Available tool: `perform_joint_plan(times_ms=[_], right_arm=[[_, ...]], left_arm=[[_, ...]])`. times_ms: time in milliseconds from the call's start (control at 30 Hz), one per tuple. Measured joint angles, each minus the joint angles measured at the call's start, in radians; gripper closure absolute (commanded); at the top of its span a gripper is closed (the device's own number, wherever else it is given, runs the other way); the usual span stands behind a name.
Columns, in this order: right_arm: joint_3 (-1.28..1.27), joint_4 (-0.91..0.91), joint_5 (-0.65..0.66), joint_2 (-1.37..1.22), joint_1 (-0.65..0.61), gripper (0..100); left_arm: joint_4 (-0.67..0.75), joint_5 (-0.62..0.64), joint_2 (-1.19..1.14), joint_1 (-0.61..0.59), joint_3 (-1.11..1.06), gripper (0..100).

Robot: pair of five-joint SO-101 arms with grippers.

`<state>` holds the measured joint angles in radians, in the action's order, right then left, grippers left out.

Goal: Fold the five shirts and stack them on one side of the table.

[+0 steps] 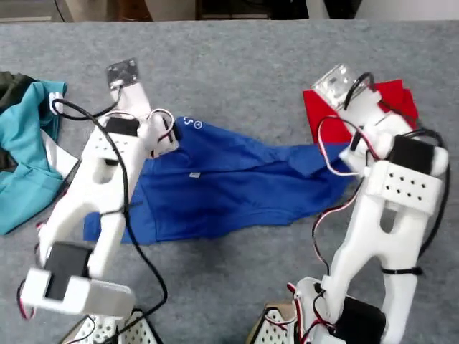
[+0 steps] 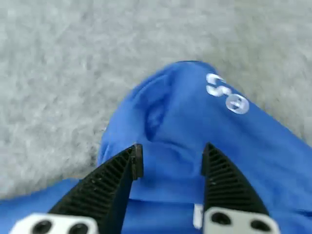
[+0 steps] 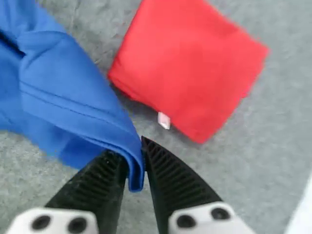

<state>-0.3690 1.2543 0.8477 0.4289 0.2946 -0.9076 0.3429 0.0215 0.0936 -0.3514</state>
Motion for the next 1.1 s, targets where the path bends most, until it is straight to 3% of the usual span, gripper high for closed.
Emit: perform_joint_plan(times_ms=[333, 667, 1100], right_arm=[[-0.141, -0.121, -0.003, 0.0, -0.008, 99.7], [-0.19, -0.204, -0.003, 0.0, -0.008, 99.7], [-0.203, -0.206, -0.003, 0.0, -0.008, 99.7]], left_arm=[[-0.206, 0.258, -0.261, -0.127, 0.244, 83], [-0.178, 0.267, -0.433, -0.124, 0.367, 83], [-0.219, 0.27, -0.939, -0.095, 1.083, 83]])
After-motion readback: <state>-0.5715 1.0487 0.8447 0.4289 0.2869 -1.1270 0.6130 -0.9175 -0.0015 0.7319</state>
